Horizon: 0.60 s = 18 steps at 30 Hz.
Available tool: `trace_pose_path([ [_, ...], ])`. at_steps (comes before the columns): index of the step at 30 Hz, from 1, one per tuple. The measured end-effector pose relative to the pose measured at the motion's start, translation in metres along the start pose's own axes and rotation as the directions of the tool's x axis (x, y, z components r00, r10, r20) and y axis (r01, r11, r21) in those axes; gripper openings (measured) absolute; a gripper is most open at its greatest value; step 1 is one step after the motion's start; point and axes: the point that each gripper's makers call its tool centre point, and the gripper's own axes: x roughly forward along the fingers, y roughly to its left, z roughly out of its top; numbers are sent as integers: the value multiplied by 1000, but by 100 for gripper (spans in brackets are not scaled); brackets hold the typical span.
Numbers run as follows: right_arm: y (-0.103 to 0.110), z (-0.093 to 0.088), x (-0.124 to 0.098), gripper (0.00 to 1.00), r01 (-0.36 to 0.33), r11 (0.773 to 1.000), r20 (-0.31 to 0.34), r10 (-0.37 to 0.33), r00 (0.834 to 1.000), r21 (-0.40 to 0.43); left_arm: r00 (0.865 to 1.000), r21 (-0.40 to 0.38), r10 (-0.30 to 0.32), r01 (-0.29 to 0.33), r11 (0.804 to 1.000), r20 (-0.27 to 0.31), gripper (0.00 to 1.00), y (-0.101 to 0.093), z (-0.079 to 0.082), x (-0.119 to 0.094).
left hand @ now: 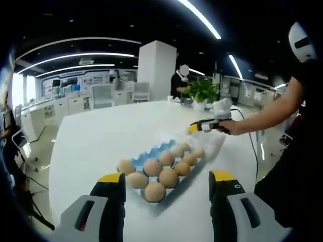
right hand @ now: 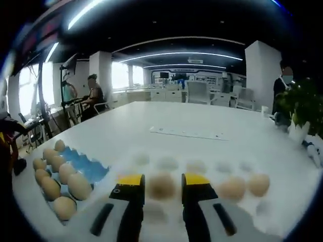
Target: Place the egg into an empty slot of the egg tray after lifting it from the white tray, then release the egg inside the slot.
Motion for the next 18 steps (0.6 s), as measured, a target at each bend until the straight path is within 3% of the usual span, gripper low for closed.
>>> trace_pose_path([
  [11,6,-13,10,29,-23,1000,-48,22,999,-19,1000,-2,4,-4,1000,-1,67,1,1,0],
  [16,3,-13,15,26,-8,1000,-44,8,999,-9,1000,-4,10,-10,1000,3,67,3,3,-1],
  [18,4,-13,15,26,-8,999,-44,6,999,-40,1000,-4,11,-11,1000,4,67,4,3,-1],
])
